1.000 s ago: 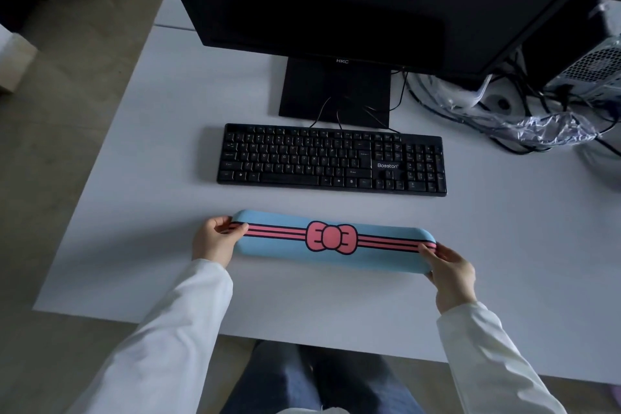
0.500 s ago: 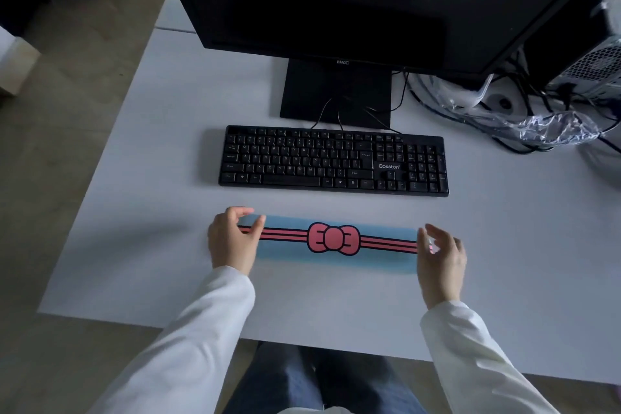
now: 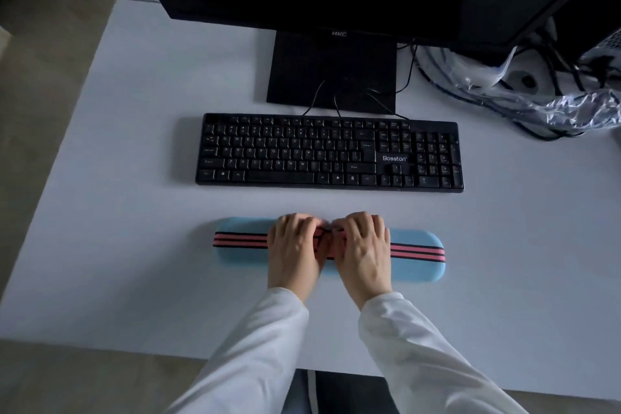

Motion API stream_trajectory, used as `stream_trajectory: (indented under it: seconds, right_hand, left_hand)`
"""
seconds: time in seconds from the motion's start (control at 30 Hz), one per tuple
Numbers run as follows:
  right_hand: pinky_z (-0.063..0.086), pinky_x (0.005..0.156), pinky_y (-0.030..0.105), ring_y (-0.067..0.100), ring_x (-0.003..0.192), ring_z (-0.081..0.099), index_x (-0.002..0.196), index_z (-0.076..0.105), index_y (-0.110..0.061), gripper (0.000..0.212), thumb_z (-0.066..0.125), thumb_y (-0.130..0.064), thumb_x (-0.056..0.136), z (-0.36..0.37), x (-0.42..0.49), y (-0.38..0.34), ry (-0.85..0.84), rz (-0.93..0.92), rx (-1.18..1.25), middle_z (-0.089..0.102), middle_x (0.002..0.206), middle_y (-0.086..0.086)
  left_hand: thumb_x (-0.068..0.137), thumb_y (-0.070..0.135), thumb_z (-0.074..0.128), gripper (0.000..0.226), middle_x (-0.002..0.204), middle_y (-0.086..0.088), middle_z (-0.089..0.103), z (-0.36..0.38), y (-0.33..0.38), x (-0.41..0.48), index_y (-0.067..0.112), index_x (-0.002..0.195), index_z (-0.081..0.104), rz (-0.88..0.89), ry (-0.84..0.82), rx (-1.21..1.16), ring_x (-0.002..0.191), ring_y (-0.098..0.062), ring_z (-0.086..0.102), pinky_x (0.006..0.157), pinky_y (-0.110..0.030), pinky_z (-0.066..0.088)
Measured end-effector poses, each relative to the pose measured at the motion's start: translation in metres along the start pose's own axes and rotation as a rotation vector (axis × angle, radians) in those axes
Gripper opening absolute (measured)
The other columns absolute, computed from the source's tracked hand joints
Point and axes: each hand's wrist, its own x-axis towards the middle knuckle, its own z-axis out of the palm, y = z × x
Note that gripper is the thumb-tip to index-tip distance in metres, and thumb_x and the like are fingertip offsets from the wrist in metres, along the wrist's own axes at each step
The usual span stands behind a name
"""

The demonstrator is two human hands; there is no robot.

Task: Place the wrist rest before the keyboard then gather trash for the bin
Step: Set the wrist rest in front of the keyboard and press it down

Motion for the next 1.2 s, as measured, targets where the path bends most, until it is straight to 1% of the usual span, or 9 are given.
stream_trajectory:
  seconds: [0.07, 0.17, 0.23, 0.47, 0.6, 0.8, 0.97, 1.1, 1.2]
  right_hand:
    - [0.031, 0.07, 0.031, 0.021, 0.081, 0.037, 0.082, 0.063, -0.013, 0.017, 0.048, -0.019, 0.079, 0.004, 0.002, 0.003, -0.008, -0.007, 0.01, 0.062, 0.085, 0.008]
    - [0.031, 0.072, 0.03, 0.021, 0.083, 0.04, 0.085, 0.062, -0.014, 0.017, 0.048, -0.021, 0.08, 0.004, 0.002, 0.006, -0.032, -0.037, -0.016, 0.061, 0.088, 0.007]
    - [0.032, 0.073, 0.03, 0.021, 0.083, 0.041, 0.086, 0.062, -0.014, 0.017, 0.048, -0.022, 0.081, 0.001, 0.001, 0.007, -0.035, -0.055, -0.013, 0.061, 0.089, 0.006]
    - [0.035, 0.074, 0.032, 0.022, 0.083, 0.041, 0.087, 0.063, -0.012, 0.019, 0.046, -0.021, 0.082, -0.008, -0.002, 0.03, -0.008, -0.028, -0.017, 0.061, 0.088, 0.009]
    - [0.035, 0.074, 0.032, 0.022, 0.083, 0.04, 0.086, 0.061, -0.01, 0.02, 0.044, -0.018, 0.082, -0.016, -0.005, 0.051, 0.028, -0.005, -0.029, 0.06, 0.089, 0.01]
    - [0.031, 0.073, 0.033, 0.023, 0.084, 0.04, 0.088, 0.06, -0.01, 0.02, 0.043, -0.015, 0.081, -0.024, -0.007, 0.073, 0.058, 0.015, -0.074, 0.061, 0.09, 0.012]
    - [0.029, 0.076, 0.034, 0.024, 0.087, 0.037, 0.093, 0.056, -0.014, 0.02, 0.04, -0.017, 0.082, -0.033, -0.016, 0.103, 0.123, 0.171, -0.031, 0.057, 0.094, 0.015]
    - [0.028, 0.076, 0.034, 0.025, 0.086, 0.037, 0.092, 0.057, -0.013, 0.021, 0.039, -0.019, 0.083, -0.042, -0.022, 0.117, 0.099, 0.296, -0.053, 0.056, 0.092, 0.017]
    - [0.029, 0.082, 0.032, 0.034, 0.089, 0.046, 0.088, 0.063, -0.006, 0.035, 0.036, -0.028, 0.083, -0.053, -0.021, 0.113, 0.073, 0.46, 0.05, 0.061, 0.091, 0.02]
  left_hand:
    - [0.063, 0.013, 0.068, 0.028, 0.085, -0.002, 0.066, 0.004, -0.003, 0.002, 0.022, 0.089, 0.063, 0.028, 0.019, 0.051, 0.088, -0.018, 0.04, 0.077, -0.029, 0.03]
    - [0.073, 0.027, 0.059, 0.018, 0.087, -0.002, 0.065, 0.005, -0.008, 0.001, 0.022, 0.09, 0.06, 0.087, 0.056, 0.144, 0.087, -0.019, 0.04, 0.077, -0.031, 0.031]
    - [0.077, 0.033, 0.053, 0.019, 0.087, -0.003, 0.065, 0.004, -0.012, 0.001, 0.022, 0.09, 0.058, 0.119, 0.066, 0.189, 0.088, -0.019, 0.041, 0.078, -0.032, 0.032]
    - [0.083, 0.038, 0.05, 0.021, 0.088, -0.002, 0.065, 0.002, -0.018, 0.001, 0.023, 0.09, 0.063, 0.125, 0.061, 0.194, 0.089, -0.017, 0.043, 0.08, -0.03, 0.034]
    - [0.083, 0.033, 0.049, 0.019, 0.088, -0.003, 0.065, -0.007, -0.031, 0.003, 0.023, 0.088, 0.064, 0.074, 0.088, 0.186, 0.089, -0.017, 0.042, 0.079, -0.03, 0.032]
    - [0.085, 0.023, 0.044, 0.016, 0.093, -0.005, 0.061, -0.022, -0.061, 0.002, 0.025, 0.091, 0.058, 0.019, 0.111, 0.202, 0.089, -0.02, 0.04, 0.079, -0.033, 0.029]
    - [0.086, 0.022, 0.04, 0.021, 0.097, -0.01, 0.061, -0.03, -0.076, -0.001, 0.022, 0.093, 0.059, -0.068, 0.111, 0.197, 0.092, -0.022, 0.041, 0.08, -0.035, 0.029]
    - [0.086, 0.022, 0.034, 0.032, 0.099, -0.017, 0.062, -0.037, -0.086, -0.004, 0.013, 0.096, 0.064, -0.175, 0.12, 0.097, 0.096, -0.023, 0.039, 0.087, -0.035, 0.028]
    - [0.086, 0.016, 0.035, 0.034, 0.097, -0.026, 0.065, -0.048, -0.089, -0.003, 0.002, 0.097, 0.065, -0.326, 0.15, -0.011, 0.098, -0.038, 0.049, 0.09, -0.037, 0.029]
